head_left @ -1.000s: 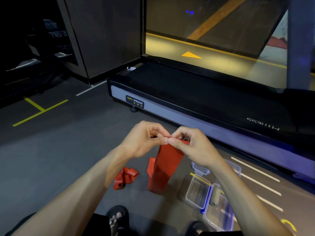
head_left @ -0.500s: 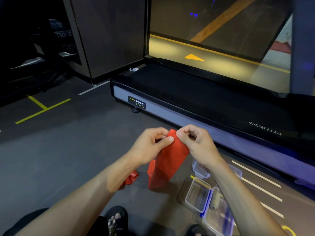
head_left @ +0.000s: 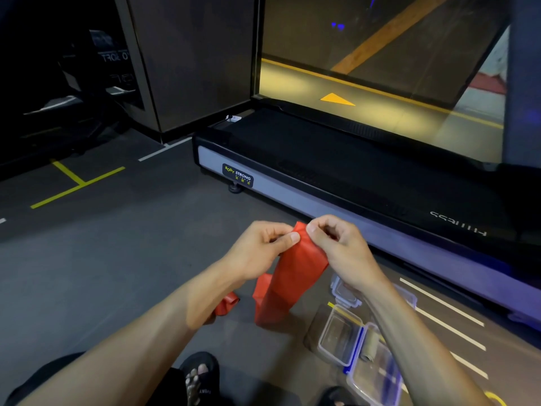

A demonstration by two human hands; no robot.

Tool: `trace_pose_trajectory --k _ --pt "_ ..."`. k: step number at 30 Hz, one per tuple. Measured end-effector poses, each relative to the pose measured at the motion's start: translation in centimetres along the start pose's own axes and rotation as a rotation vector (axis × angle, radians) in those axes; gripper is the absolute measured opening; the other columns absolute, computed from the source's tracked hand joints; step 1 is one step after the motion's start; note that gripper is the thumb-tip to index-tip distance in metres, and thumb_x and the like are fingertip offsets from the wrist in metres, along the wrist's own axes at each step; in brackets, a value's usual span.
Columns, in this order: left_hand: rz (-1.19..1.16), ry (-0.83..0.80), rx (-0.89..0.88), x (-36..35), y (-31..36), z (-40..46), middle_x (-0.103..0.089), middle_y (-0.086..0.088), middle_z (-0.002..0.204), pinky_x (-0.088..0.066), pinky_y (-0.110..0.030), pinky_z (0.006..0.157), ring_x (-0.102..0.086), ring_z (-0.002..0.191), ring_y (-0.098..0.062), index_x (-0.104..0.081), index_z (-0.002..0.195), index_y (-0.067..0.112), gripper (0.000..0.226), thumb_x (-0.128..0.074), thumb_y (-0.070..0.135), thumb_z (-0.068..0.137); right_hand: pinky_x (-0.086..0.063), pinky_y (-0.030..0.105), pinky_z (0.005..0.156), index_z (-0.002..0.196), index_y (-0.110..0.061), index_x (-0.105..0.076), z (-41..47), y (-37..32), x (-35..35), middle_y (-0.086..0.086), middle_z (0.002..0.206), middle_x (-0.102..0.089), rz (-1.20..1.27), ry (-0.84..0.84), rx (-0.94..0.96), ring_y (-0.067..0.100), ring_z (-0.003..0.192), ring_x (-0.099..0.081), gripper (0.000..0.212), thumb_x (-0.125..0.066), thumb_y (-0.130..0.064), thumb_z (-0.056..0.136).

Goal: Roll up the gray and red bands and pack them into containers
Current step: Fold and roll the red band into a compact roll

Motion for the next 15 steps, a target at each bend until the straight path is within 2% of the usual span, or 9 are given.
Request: trace_pose_trajectory --k 3,5,7,10,15 --pt "-0.004 0.001 0.015 -0.01 -0.04 -0.04 -0.067 -0.014 0.085 -0.052 -0.053 0.084 -0.058 0.082 -0.024 -0.071 0.095 -0.004 0.035 -0.062 0.03 0.1 -0.054 0.027 0.08 0.099 -0.01 -0.075 -0.05 -0.12 0.37 0.005 0.094 -0.077 -0.034 -0.037 0.021 0.02 0.088 -0.07 0.007 -0.068 -0.012 0.098" --pt "-0.005 -0.007 0.015 -0.16 -0.13 -0.03 -0.064 -0.016 0.084 -0.047 -0.045 0.081 -0.056 0.081 -0.024 -0.069 0.094 -0.005 0.043 -0.062 0.037 0.097 -0.055 0.032 0.082 0.097 -0.015 -0.076 -0.01 0.04 0.5 0.003 0.091 -0.077 -0.097 -0.056 0.041 0.021 0.088 -0.071 0.007 -0.07 -0.015 0.097" --pt "-0.004 -0.022 0.03 -0.33 -0.34 0.07 -0.061 -0.014 0.081 -0.044 -0.042 0.079 -0.053 0.078 -0.023 -0.067 0.089 -0.004 0.045 -0.062 0.039 0.098 -0.055 0.033 0.079 0.093 -0.016 -0.076 -0.02 0.14 0.55 0.002 0.088 -0.076 -0.124 -0.05 0.042 0.021 0.085 -0.071 0.007 -0.07 -0.017 0.097" --pt "-0.016 -0.036 0.039 -0.55 -0.53 0.11 -0.063 -0.007 0.078 -0.044 -0.039 0.077 -0.054 0.076 -0.021 -0.07 0.084 0.005 0.029 -0.057 0.021 0.105 -0.053 0.029 0.076 0.09 -0.014 -0.077 0.0 -0.03 0.71 0.006 0.087 -0.076 -0.084 -0.019 0.023 0.015 0.08 -0.068 0.008 -0.071 -0.015 0.096" --pt "-0.05 -0.041 0.027 -0.72 -0.53 0.0 -0.065 -0.012 0.082 -0.046 -0.042 0.081 -0.056 0.079 -0.022 -0.066 0.09 -0.007 0.035 -0.058 0.025 0.101 -0.05 0.034 0.078 0.091 -0.009 -0.078 -0.01 -0.16 0.89 0.015 0.093 -0.076 0.092 -0.033 -0.096 0.017 0.08 -0.065 0.01 -0.07 -0.014 0.095"
Point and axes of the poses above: each hand's wrist, its own z-axis towards the middle knuckle, its own x-axis out of the back of the hand, y = z × x, the point moved 1 cm from there along z, towards the middle knuckle
